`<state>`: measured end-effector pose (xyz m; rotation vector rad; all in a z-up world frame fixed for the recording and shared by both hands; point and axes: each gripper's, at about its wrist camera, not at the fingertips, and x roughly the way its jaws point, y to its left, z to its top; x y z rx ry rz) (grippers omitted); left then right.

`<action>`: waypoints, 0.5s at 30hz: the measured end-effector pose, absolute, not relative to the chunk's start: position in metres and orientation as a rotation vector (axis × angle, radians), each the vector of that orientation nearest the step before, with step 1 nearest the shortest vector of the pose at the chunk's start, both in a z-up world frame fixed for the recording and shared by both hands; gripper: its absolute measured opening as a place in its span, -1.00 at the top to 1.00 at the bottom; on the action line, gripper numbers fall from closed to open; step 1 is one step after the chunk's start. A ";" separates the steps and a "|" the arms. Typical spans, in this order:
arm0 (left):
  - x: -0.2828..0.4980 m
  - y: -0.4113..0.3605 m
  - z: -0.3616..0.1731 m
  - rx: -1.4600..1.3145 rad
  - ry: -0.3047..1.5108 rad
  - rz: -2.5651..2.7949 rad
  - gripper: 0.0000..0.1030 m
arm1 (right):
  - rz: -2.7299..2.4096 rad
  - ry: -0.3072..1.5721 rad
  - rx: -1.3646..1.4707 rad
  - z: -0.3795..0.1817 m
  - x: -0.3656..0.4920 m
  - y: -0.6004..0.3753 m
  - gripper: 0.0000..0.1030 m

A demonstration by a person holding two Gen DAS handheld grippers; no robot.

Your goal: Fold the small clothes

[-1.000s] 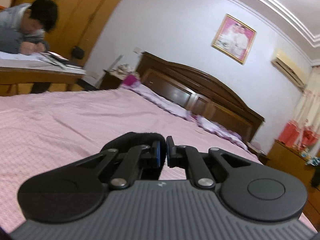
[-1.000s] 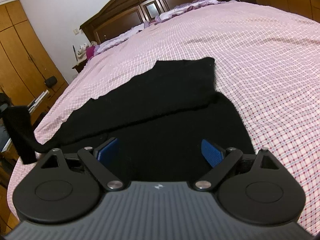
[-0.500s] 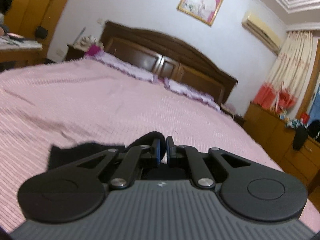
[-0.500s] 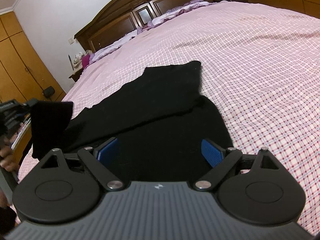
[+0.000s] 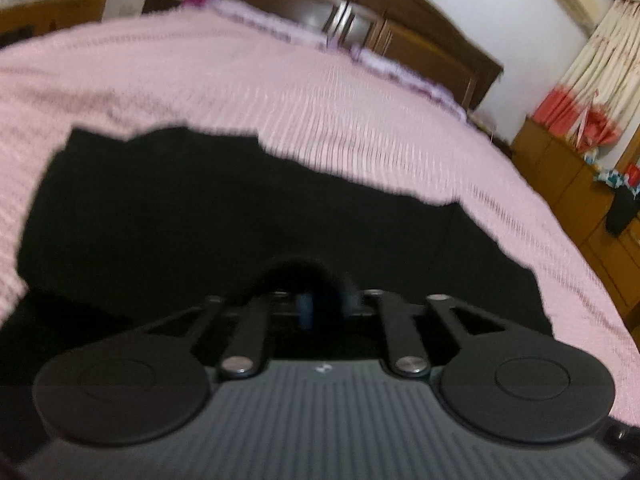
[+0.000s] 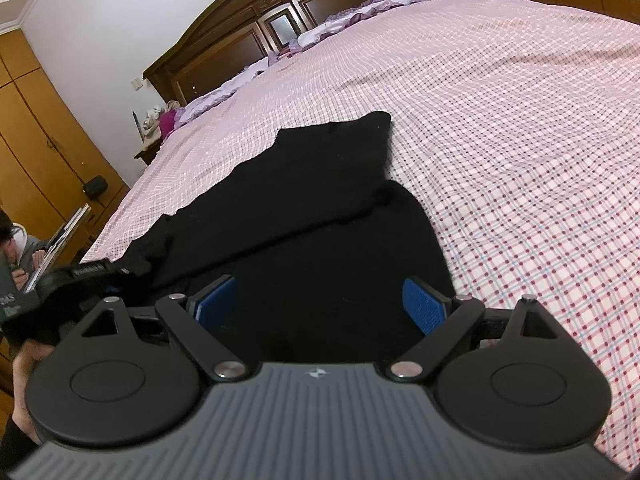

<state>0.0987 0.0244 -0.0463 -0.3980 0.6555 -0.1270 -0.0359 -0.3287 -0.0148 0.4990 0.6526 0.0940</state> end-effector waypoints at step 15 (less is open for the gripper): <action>0.052 0.029 -0.018 -0.265 0.679 -0.100 -0.11 | 0.109 0.656 0.523 -0.017 -0.033 -0.326 -0.82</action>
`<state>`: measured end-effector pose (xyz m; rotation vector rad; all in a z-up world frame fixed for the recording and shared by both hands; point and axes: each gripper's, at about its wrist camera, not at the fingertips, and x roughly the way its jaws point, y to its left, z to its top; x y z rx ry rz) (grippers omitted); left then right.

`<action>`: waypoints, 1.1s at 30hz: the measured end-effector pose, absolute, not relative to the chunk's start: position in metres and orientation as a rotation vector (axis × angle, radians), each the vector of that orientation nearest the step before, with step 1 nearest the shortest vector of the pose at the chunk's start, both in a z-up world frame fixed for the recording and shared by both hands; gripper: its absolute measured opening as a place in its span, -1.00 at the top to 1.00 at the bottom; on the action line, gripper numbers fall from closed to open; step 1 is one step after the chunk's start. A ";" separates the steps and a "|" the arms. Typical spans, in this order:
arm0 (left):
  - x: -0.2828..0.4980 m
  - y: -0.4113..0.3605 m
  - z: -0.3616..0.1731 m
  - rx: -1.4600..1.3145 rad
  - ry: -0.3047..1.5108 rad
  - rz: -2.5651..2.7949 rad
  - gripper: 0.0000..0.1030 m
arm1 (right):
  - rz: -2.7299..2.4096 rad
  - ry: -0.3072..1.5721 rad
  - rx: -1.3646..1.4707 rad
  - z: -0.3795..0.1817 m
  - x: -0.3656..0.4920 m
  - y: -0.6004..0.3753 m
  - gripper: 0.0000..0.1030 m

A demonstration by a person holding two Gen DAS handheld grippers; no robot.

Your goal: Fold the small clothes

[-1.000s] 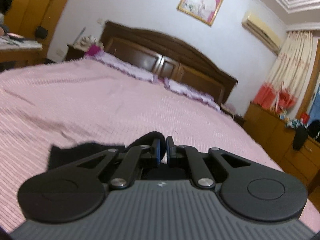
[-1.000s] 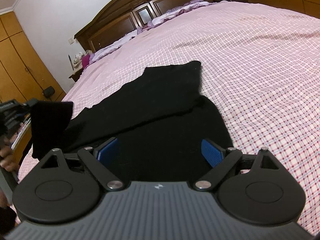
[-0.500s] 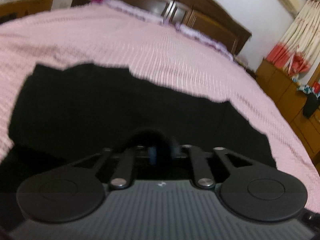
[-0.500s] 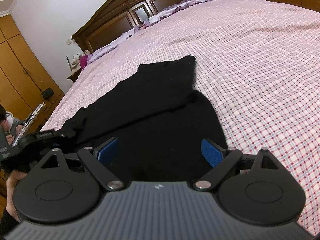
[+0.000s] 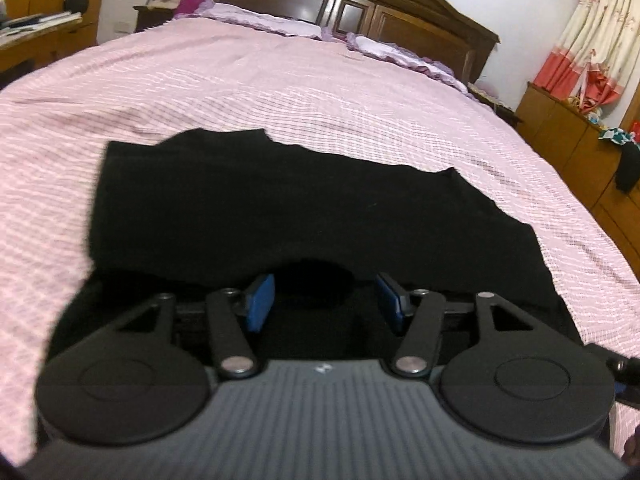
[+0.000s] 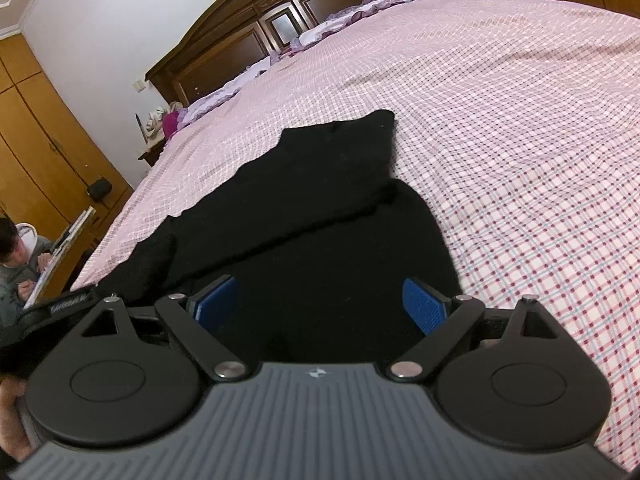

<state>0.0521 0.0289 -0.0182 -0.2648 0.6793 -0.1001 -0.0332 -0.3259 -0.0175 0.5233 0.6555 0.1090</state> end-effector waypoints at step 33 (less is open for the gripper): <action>-0.006 0.113 -0.012 -0.268 0.719 0.117 -0.12 | 0.633 0.816 0.543 -0.003 0.071 -0.121 -0.54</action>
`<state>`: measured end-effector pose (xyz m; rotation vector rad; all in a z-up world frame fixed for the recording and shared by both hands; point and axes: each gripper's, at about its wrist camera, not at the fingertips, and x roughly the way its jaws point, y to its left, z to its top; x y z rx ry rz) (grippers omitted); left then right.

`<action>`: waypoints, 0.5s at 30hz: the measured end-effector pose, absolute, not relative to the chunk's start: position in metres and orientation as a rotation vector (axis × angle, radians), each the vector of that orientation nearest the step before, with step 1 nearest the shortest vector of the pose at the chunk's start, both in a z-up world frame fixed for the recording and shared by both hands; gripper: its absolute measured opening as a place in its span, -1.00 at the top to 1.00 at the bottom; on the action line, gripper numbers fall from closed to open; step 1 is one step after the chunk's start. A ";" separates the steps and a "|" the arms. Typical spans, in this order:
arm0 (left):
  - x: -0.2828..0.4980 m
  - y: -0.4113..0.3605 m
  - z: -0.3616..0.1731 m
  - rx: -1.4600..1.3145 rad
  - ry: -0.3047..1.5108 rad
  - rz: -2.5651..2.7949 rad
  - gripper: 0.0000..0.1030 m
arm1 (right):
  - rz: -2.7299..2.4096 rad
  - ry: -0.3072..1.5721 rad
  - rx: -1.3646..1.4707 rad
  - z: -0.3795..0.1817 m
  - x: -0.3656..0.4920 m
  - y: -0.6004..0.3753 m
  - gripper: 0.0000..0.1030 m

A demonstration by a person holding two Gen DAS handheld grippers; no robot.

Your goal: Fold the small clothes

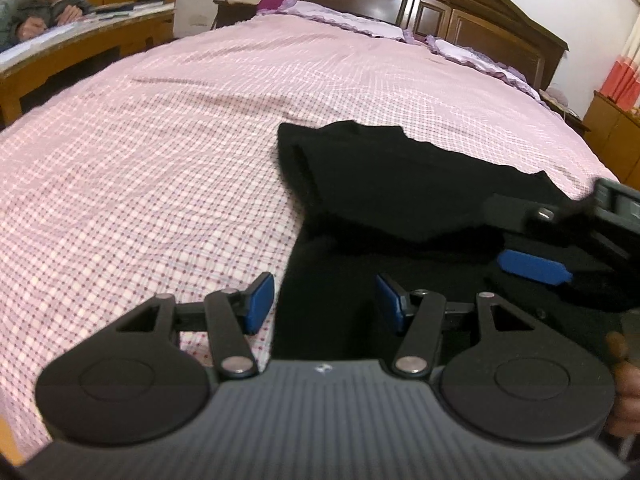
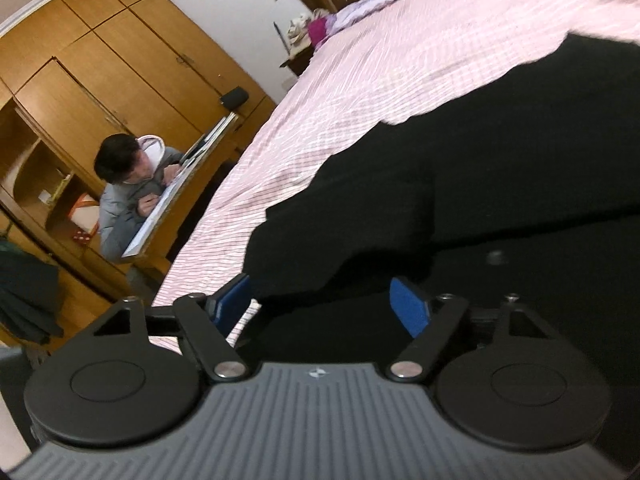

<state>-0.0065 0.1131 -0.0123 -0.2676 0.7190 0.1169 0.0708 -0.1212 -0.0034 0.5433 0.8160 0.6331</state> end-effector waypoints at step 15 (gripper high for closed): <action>0.002 0.117 -0.021 -0.288 0.719 0.118 -0.12 | 0.658 0.907 0.645 -0.042 0.135 -0.065 0.38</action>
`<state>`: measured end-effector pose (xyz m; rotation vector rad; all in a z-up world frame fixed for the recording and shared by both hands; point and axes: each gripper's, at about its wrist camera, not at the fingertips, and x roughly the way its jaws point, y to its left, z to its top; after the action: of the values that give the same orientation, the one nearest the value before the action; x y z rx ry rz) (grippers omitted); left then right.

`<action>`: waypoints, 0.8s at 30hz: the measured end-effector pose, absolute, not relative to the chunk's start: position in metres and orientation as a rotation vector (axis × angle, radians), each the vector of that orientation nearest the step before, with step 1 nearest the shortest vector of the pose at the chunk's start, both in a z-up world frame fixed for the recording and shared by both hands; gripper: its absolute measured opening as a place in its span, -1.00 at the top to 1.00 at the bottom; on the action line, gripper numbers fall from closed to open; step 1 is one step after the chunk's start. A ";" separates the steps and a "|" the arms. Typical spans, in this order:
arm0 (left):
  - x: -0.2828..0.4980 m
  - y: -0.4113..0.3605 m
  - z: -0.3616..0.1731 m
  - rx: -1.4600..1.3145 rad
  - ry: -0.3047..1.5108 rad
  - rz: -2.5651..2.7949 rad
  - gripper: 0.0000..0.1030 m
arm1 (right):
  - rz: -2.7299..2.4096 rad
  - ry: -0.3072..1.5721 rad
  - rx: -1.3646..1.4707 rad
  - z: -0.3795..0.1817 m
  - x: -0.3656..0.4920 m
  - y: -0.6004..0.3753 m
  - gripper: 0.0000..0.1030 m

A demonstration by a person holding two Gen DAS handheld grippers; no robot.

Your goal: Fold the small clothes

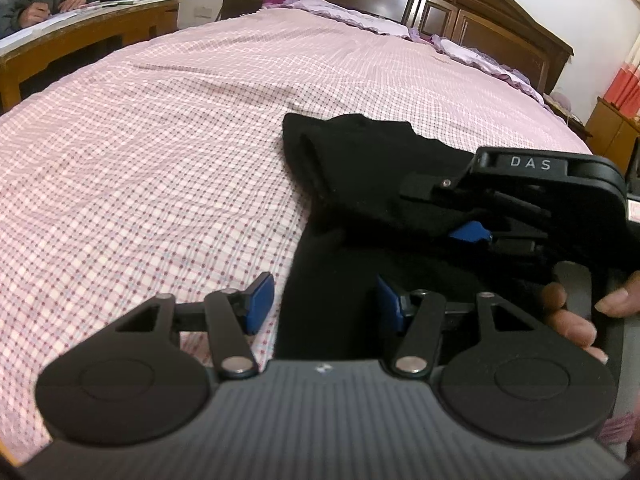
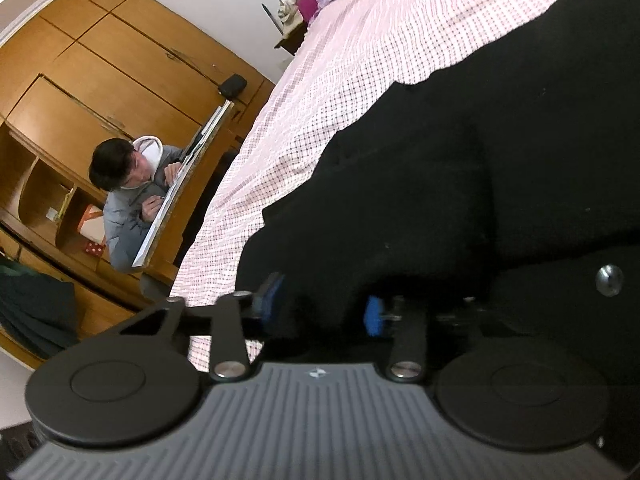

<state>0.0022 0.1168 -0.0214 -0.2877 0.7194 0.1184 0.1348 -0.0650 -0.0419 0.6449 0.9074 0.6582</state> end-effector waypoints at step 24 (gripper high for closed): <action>0.036 0.109 -0.027 -0.222 0.719 0.148 -0.11 | 0.355 0.702 0.601 -0.022 0.116 -0.194 0.86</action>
<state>0.0356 0.1088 -0.0266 -0.2222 0.7194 0.1478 0.1160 -0.1940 -0.0224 0.6009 0.7015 0.3550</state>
